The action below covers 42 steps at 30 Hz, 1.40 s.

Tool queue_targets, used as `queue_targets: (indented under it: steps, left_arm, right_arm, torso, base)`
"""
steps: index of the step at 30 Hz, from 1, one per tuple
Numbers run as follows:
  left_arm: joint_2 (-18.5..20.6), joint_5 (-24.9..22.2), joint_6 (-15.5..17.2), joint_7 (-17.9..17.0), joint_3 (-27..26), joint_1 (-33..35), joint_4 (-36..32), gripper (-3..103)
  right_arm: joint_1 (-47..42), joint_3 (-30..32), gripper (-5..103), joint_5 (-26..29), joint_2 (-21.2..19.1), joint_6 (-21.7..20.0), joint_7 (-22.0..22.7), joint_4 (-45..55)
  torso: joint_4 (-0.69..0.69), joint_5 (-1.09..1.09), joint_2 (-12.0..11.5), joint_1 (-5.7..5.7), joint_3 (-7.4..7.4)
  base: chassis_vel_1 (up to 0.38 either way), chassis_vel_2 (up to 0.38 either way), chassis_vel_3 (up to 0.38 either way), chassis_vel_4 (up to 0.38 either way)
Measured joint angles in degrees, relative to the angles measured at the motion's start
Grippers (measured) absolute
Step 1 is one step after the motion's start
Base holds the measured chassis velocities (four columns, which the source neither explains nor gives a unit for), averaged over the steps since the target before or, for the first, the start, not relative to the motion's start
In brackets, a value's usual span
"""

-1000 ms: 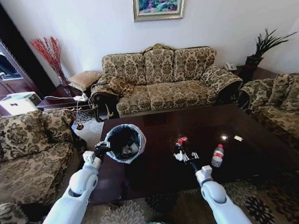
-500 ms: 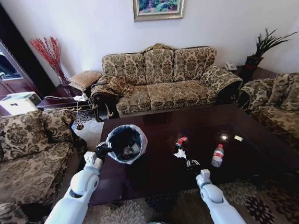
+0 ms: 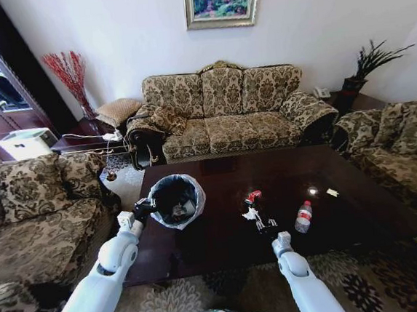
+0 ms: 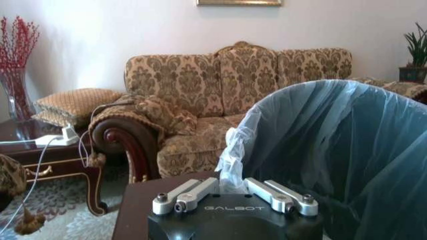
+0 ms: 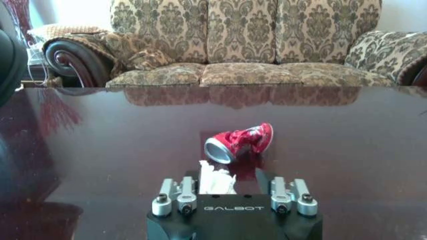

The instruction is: Move to the front of the table and place the trash on the table into the trash bin.

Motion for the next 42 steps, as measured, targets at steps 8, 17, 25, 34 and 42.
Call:
queue_targets:
  steps: [8,17,25,34,42]
  left_arm:
    - [0.07,0.02,-0.16,0.25,0.00,0.15,0.16,1]
    - [-0.10,-0.07,-0.48,0.53,-0.32,0.19,0.65,1]
    - [-0.01,-0.23,-0.68,0.58,-0.22,-0.11,0.91,1]
    - [0.01,-0.26,-0.98,0.59,-0.18,-0.12,1.15,1]
    - [0.27,-0.39,-1.12,0.64,-0.38,-0.21,1.16,1]
  right_arm:
    - [2.55,-0.69,80,0.20,0.80,0.08,-0.18,-3.83]
    - [3.78,-0.62,83,-0.04,1.35,0.41,-1.12,-6.48]
    - [4.34,-0.35,56,-0.16,1.47,0.43,-1.70,-8.36]
    - [4.91,-0.32,26,-0.59,2.12,0.74,-1.96,-9.85]
    - [4.32,-1.40,1,0.44,1.50,0.37,0.25,-7.64]
  torso:
    - [0.00,0.00,0.00,0.00,0.00]
    - [0.00,0.01,0.00,0.00,0.00]
    - [-0.01,0.00,0.00,0.00,0.00]
    - [0.00,0.00,0.00,0.00,0.00]
    - [0.00,0.02,-0.01,0.00,0.00]
  base:
    - [0.000,0.000,0.000,0.000]
    - [0.000,0.000,0.000,0.000]
    - [0.000,0.000,0.000,0.000]
    - [0.000,0.000,0.000,0.000]
    - [0.000,0.000,0.000,0.000]
